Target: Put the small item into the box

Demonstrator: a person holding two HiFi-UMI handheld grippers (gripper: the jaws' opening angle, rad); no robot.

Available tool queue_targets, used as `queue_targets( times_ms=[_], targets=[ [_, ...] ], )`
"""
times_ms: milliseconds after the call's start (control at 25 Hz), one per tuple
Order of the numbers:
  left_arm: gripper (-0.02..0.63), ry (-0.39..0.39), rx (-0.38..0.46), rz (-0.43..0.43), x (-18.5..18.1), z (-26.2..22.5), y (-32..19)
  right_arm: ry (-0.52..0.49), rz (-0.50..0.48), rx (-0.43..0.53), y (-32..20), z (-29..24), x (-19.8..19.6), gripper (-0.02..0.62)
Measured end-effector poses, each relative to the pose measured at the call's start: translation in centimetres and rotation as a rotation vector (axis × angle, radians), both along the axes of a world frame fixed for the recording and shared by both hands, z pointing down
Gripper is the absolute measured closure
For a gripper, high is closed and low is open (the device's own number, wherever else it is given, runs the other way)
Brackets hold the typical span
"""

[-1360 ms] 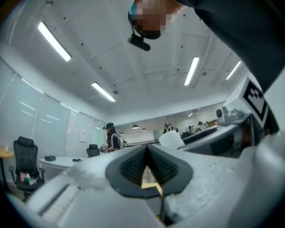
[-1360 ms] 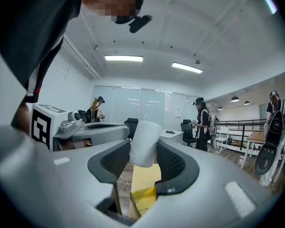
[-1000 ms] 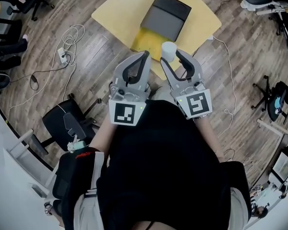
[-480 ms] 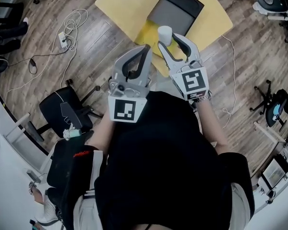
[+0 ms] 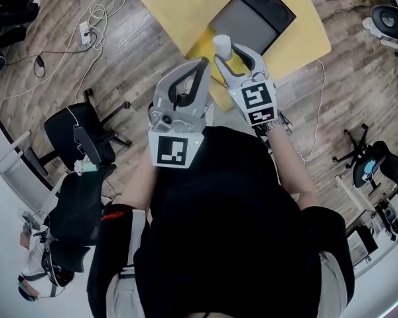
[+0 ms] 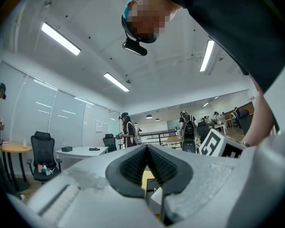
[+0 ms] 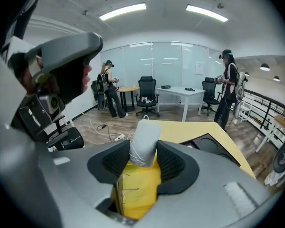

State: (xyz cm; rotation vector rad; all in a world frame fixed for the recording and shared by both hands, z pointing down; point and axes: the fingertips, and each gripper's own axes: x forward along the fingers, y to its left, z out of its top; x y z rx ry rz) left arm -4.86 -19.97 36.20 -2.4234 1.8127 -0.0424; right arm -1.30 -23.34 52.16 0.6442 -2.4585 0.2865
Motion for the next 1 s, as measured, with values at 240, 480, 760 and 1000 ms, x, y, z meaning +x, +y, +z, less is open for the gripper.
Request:
queue_targets(
  times_ms=[240,480,760,1000],
  targets=[
    [0.604,0.003,-0.023,-0.06,-0.5,0.9,-1.8,0.074,-0.075,-0.065,-0.9,4.1,-0.5,0.414],
    [0.604,0.016,-0.048,-0.114,-1.5,1.9,-2.6,0.173,-0.169,-0.128,0.4,9.0,-1.2,0.414],
    [0.604,0.014,-0.058,-0.151,-2.4,2.7,-3.0,0.261,-0.235,-0.178,1.9,12.9,-1.6,0.413],
    [0.604,0.013,-0.082,-0.177,-3.1,3.6,-2.5,0.335,-0.262,-0.224,2.7,15.7,-1.6,0.413]
  ],
)
